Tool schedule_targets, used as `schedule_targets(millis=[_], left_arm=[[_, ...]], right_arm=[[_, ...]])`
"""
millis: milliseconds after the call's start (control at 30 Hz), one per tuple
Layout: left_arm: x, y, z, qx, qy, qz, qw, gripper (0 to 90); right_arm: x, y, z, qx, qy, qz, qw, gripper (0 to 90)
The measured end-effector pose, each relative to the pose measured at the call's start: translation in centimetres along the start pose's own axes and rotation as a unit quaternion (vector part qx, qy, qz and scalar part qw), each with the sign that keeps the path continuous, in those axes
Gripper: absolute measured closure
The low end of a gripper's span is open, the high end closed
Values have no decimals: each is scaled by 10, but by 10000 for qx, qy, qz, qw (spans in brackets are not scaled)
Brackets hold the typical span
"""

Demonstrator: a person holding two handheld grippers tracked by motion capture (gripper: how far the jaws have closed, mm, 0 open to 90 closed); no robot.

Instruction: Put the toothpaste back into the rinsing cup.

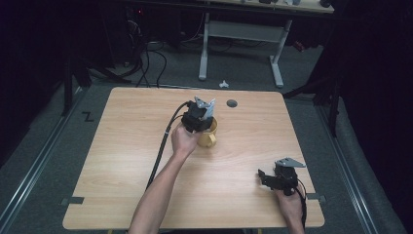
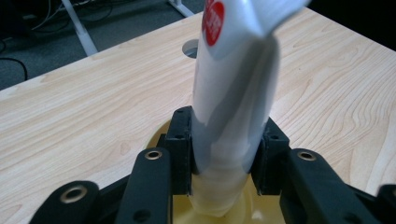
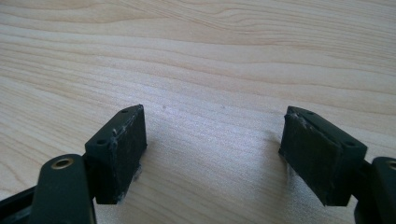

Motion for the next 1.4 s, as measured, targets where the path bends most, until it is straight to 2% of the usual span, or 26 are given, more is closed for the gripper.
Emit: schedule_targets(millis=[167,433,800,1400], left_arm=[[5,-5,0,-76,-23,99,9999,652],[12,-9,0,-72,20,171,9998,649],[15,-15,-3,-89,-21,257,9996,646],[21,-16,-3,-90,60,249,9996,634]], right_arm=[[0,0,0,0,1,0,10000,225],[0,0,0,1,1,0,10000,225],[0,0,0,2,0,0,10000,225],[0,0,0,2,1,-1,10000,225]])
Point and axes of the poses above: each handheld gripper's, and its own axes: y roughly backward along the jaws, x roughly out of its underside, z roughly to its left, the point moved 6 cm from there along -y, roughly forward along the jaws, and after that the axes turned 3 degrees about z, right-handed, at the moved point
